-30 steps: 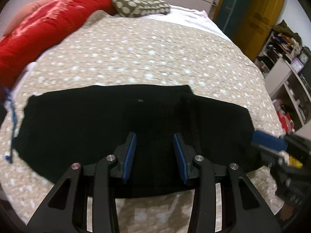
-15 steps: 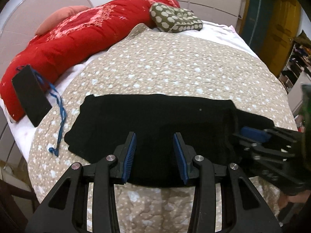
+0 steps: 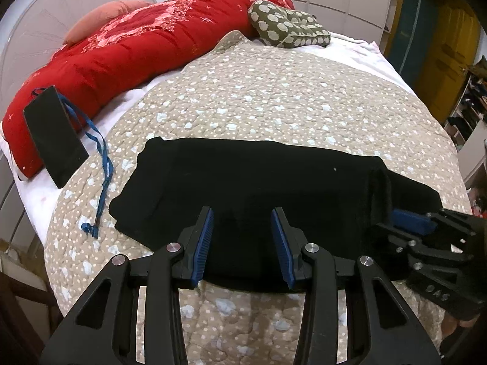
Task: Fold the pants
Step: 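Lift the pants end with the left tool and fold it toward the right tool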
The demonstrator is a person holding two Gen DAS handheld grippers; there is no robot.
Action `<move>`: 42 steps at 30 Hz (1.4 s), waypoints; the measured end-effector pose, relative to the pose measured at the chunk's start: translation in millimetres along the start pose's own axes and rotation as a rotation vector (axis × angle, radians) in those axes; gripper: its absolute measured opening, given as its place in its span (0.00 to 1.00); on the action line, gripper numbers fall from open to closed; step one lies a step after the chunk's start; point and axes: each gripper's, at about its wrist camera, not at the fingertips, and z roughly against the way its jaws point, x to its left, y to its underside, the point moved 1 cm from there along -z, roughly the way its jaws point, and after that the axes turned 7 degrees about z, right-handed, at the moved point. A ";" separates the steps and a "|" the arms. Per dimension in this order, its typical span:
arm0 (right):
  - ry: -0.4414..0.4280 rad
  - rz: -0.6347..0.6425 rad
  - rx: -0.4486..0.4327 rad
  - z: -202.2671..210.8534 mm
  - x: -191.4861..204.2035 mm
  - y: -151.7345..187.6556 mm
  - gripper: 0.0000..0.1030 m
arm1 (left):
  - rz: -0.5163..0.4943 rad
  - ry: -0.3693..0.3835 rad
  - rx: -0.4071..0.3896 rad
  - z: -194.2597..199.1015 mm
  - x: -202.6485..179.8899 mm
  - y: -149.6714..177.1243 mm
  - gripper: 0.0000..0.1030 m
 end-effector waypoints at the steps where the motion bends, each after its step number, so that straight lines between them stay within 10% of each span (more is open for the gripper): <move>1: -0.009 -0.003 -0.005 2.7 -0.1 -2.7 0.32 | 0.003 0.000 0.000 -0.3 0.6 0.0 0.37; 8: -0.090 0.035 -0.087 5.2 12.7 -39.9 0.43 | 0.141 0.090 0.051 0.3 35.6 5.6 0.37; 12: -0.138 0.139 -0.099 -14.1 36.2 -77.4 0.46 | 0.306 0.112 0.043 4.0 75.0 18.4 0.62; 15: -0.160 0.216 -0.100 -33.2 55.5 -105.9 0.48 | 0.400 0.137 0.025 5.7 95.9 24.0 0.62; 28: -0.318 0.359 0.083 -154.1 118.4 -157.7 0.51 | 0.509 0.217 0.018 -27.3 104.3 20.7 0.88; 29: -0.336 0.325 0.058 -156.0 115.4 -156.6 0.48 | 0.508 0.234 0.010 -29.1 103.9 19.7 0.85; 32: -0.395 0.244 0.021 -146.4 106.7 -152.8 0.20 | 0.459 0.216 0.036 -32.0 98.1 14.4 0.32; 42: -0.410 0.079 -0.377 30.4 15.7 -118.0 0.14 | 0.125 0.358 -0.170 71.0 10.3 -1.6 0.23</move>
